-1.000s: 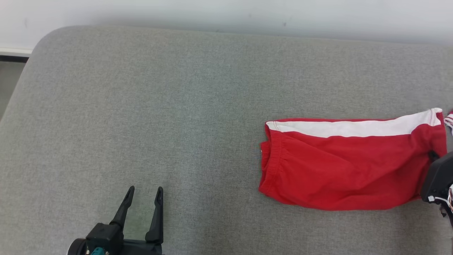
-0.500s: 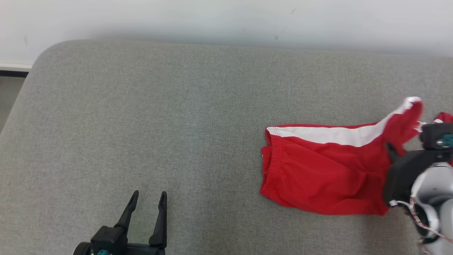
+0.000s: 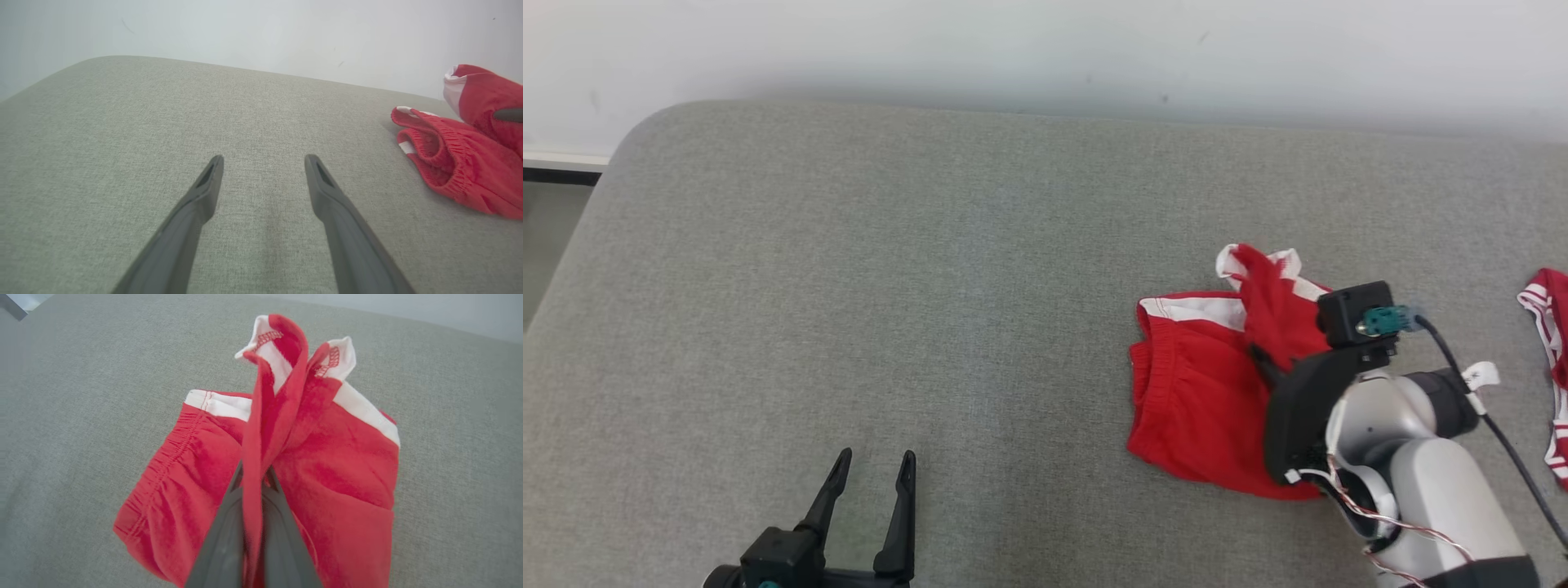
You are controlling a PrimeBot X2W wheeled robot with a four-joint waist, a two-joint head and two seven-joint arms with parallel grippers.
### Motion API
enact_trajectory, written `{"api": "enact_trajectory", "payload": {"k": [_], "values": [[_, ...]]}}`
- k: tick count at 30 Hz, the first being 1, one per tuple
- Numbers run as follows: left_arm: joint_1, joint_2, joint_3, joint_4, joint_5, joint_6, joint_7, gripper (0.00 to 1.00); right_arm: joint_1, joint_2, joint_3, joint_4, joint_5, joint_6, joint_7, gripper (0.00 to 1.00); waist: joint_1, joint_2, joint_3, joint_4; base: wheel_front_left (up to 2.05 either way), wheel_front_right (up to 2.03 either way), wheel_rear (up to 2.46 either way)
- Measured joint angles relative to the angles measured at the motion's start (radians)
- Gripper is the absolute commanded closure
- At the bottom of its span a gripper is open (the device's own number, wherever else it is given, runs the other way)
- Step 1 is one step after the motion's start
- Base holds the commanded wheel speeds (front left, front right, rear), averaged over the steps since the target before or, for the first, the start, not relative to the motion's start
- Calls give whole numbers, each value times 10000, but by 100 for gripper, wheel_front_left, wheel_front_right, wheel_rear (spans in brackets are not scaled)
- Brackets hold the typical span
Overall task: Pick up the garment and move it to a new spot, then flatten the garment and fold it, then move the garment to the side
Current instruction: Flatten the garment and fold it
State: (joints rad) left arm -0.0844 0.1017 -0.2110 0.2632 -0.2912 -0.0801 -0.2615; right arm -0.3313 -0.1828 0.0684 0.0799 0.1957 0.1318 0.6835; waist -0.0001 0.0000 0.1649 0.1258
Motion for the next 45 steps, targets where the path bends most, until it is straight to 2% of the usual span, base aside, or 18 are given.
{"api": "enact_trajectory", "payload": {"k": [11, 12, 13, 17, 22, 27, 34, 35, 36, 37, 45], "values": [[12, -54, 86, 75, 40, -77, 0, 0, -604, 353, 1149, 1465, 518, 0, -612, 99, 0, 0, -51, 337, 0, 0, 0], [19, -59, 102, 81, 42, -79, 0, 0, -604, 384, 1204, 1542, 579, 0, -706, 36, 0, 0, -67, 348, 0, 0, 0], [25, -67, 111, 88, 42, -79, 0, 0, -605, 420, 1204, 1597, 627, 0, -813, 0, 0, 0, -84, 355, 0, 0, 0], [101, -86, 155, 109, 69, -82, 0, 0, -613, 545, 1306, 1544, 1114, 0, -1235, 0, 0, 0, -189, 338, 0, 0, 0], [201, -94, 194, 105, 100, -84, 0, 0, -570, 617, 999, 742, 1990, 0, -1992, 0, 0, 0, -338, 228, 0, 0, 0], [225, -123, 182, 102, 142, -100, 0, 0, -123, 311, -113, 376, 1593, 0, -2568, 0, 1, 0, -449, 145, 0, 0, 0], [220, -148, 174, 100, 148, -167, 0, 0, 1143, 84, -1300, 527, 242, 0, -3315, 0, 0, 0, -421, 198, 0, 0, 0], [220, -150, 182, 90, 148, -169, 0, 0, 1311, 102, -1346, 564, 105, 0, -3419, 22, 0, 0, -398, 200, 0, 0, 0], [220, -153, 192, 82, 151, -169, 0, 0, 1442, 167, -1402, 600, -42, 0, -3559, 85, 0, 0, -372, 197, 0, 0, 0], [217, -153, 213, 81, 159, -171, 0, 0, 1609, 290, -1312, 721, -282, 0, -3776, 100, 1, -1, -315, 187, 0, 0, 0], [126, -161, 244, 86, 174, -184, 0, 0, 1484, 813, -374, 1482, -901, 0, -4696, 100, 2, 0, -132, 120, 0, 0, 0]]}}
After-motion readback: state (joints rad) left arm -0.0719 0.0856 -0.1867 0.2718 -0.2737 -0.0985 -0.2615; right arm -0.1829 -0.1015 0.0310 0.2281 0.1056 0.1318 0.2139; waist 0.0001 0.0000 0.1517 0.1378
